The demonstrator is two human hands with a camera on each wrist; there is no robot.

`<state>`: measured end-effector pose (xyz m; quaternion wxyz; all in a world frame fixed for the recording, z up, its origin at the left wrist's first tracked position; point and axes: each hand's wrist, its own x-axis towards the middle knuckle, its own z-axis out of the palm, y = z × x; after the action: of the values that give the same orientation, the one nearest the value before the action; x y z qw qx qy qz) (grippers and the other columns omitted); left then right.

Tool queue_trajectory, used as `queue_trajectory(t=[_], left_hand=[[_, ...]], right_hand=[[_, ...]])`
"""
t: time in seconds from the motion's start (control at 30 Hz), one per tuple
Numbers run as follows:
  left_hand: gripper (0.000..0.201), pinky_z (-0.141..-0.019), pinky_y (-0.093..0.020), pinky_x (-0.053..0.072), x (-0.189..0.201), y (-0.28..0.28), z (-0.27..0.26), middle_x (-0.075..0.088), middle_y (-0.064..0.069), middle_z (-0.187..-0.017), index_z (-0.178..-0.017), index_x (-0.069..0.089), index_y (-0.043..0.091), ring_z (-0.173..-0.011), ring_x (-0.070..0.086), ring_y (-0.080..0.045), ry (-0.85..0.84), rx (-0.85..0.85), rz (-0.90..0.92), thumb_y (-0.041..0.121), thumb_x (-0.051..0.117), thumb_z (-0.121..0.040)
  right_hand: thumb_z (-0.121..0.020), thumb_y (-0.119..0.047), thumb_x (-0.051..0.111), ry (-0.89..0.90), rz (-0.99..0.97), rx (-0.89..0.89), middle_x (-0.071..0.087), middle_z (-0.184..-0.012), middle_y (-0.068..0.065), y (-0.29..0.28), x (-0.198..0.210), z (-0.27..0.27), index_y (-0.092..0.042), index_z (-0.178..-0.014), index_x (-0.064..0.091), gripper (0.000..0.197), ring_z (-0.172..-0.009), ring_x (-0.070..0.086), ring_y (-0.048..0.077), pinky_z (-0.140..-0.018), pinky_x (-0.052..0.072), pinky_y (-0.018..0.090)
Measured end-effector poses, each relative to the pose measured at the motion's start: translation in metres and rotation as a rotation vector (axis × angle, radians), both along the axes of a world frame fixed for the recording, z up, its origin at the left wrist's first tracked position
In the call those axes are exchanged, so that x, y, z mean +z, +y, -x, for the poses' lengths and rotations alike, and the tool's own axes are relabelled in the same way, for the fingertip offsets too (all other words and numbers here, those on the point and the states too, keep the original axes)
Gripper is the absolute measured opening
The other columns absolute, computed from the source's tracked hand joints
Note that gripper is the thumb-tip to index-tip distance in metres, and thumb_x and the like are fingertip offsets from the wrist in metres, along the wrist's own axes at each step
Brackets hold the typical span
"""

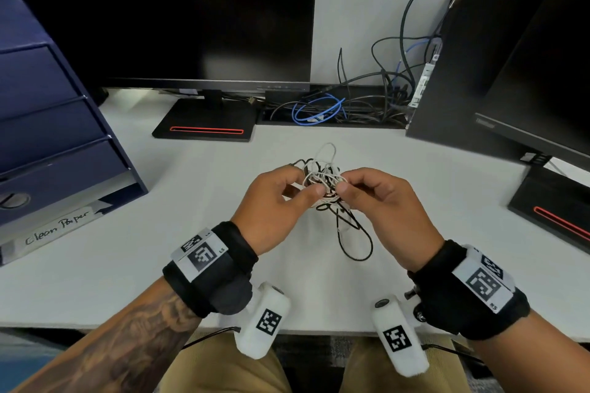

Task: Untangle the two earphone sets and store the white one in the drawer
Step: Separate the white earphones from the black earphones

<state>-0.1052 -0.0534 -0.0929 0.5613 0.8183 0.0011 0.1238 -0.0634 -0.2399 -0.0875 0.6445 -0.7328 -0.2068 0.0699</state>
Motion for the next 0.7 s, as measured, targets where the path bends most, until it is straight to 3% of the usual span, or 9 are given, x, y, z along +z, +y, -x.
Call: queue_trajectory(t=[0.1, 0.17, 0.27, 0.33, 0.4, 0.47, 0.57, 0.63, 0.7], left_hand=[[0.02, -0.077, -0.042, 0.055, 0.0013, 0.0017, -0.001, 0.068, 0.008, -0.077, -0.086, 0.065, 0.006, -0.081, 0.065, -0.022, -0.001, 0.019, 0.026, 0.024, 0.068, -0.091], [0.018, -0.076, -0.039, 0.054, 0.0025, 0.0012, -0.0006, 0.066, 0.005, -0.081, -0.084, 0.064, 0.007, -0.082, 0.065, -0.022, -0.019, 0.024, 0.015, 0.023, 0.068, -0.092], [0.017, -0.071, -0.03, 0.051, 0.0001, -0.0017, -0.0006, 0.063, 0.004, -0.088, -0.079, 0.063, 0.014, -0.08, 0.063, -0.018, -0.034, 0.021, 0.015, 0.022, 0.067, -0.093], [0.018, -0.07, -0.028, 0.049, -0.0015, -0.0043, 0.0002, 0.061, 0.004, -0.088, -0.077, 0.062, 0.016, -0.076, 0.061, -0.015, -0.067, 0.017, 0.022, 0.022, 0.067, -0.093], [0.019, -0.071, -0.032, 0.051, -0.0007, -0.0059, 0.0012, 0.063, -0.002, -0.087, -0.08, 0.063, 0.009, -0.077, 0.063, -0.017, -0.076, 0.02, 0.032, 0.022, 0.066, -0.094], [0.021, -0.072, -0.035, 0.053, 0.002, -0.0066, 0.0023, 0.069, -0.004, -0.082, -0.084, 0.061, 0.004, -0.076, 0.069, -0.017, -0.036, 0.011, 0.073, 0.022, 0.062, -0.096], [0.022, -0.068, -0.038, 0.054, 0.0052, -0.008, 0.0043, 0.074, -0.001, -0.078, -0.087, 0.058, 0.003, -0.072, 0.074, -0.018, 0.039, -0.032, 0.141, 0.022, 0.057, -0.099], [0.019, -0.067, -0.038, 0.055, 0.006, -0.0079, 0.0046, 0.074, 0.002, -0.077, -0.086, 0.058, 0.007, -0.073, 0.075, -0.02, 0.057, -0.04, 0.171, 0.021, 0.057, -0.099], [0.015, -0.067, -0.039, 0.055, 0.0064, -0.0057, 0.0037, 0.072, 0.004, -0.076, -0.088, 0.059, 0.01, -0.073, 0.074, -0.021, 0.061, -0.039, 0.198, 0.019, 0.057, -0.099]], right_hand=[[-0.098, -0.012, 0.063, 0.074, -0.054, 0.009, 0.067, -0.085, 0.003, 0.0018, 0.0018, -0.0014, -0.008, -0.088, 0.068, 0.012, -0.082, 0.059, 0.012, -0.084, 0.047, 0.029], [-0.093, -0.017, 0.063, 0.156, -0.13, 0.003, 0.064, -0.086, 0.008, 0.0024, 0.0026, -0.0029, -0.007, -0.086, 0.066, 0.013, -0.083, 0.057, 0.018, -0.085, 0.047, 0.035], [-0.082, -0.021, 0.058, 0.25, -0.242, 0.012, 0.059, -0.075, 0.003, 0.0026, 0.0044, -0.0015, -0.011, -0.075, 0.061, 0.012, -0.073, 0.052, 0.016, -0.072, 0.046, 0.039], [-0.083, -0.028, 0.062, 0.219, -0.198, 0.034, 0.051, -0.073, 0.006, 0.0026, 0.0044, -0.0002, -0.005, -0.074, 0.056, 0.026, -0.072, 0.046, 0.019, -0.062, 0.042, 0.037], [-0.085, -0.038, 0.07, 0.135, -0.122, 0.079, 0.049, -0.079, 0.011, 0.002, 0.0042, -0.0002, 0.008, -0.084, 0.051, 0.05, -0.075, 0.043, 0.023, -0.063, 0.04, 0.037], [-0.088, -0.03, 0.076, 0.079, -0.094, 0.091, 0.051, -0.077, 0.015, 0.0007, 0.0054, -0.0015, 0.008, -0.08, 0.048, 0.048, -0.076, 0.045, 0.023, -0.072, 0.041, 0.037], [-0.087, -0.011, 0.074, 0.058, -0.131, 0.022, 0.051, -0.074, 0.018, -0.0016, 0.0071, -0.0043, 0.003, -0.078, 0.049, 0.031, -0.071, 0.047, 0.024, -0.069, 0.046, 0.026], [-0.087, -0.005, 0.072, 0.076, -0.182, 0.007, 0.053, -0.077, 0.021, -0.0024, 0.008, -0.0052, -0.005, -0.085, 0.052, 0.021, -0.072, 0.051, 0.026, -0.068, 0.049, 0.023], [-0.09, -0.003, 0.069, 0.109, -0.215, 0.025, 0.059, -0.081, 0.028, -0.0022, 0.0083, -0.0054, -0.011, -0.097, 0.051, 0.021, -0.076, 0.058, 0.028, -0.073, 0.052, 0.028]])
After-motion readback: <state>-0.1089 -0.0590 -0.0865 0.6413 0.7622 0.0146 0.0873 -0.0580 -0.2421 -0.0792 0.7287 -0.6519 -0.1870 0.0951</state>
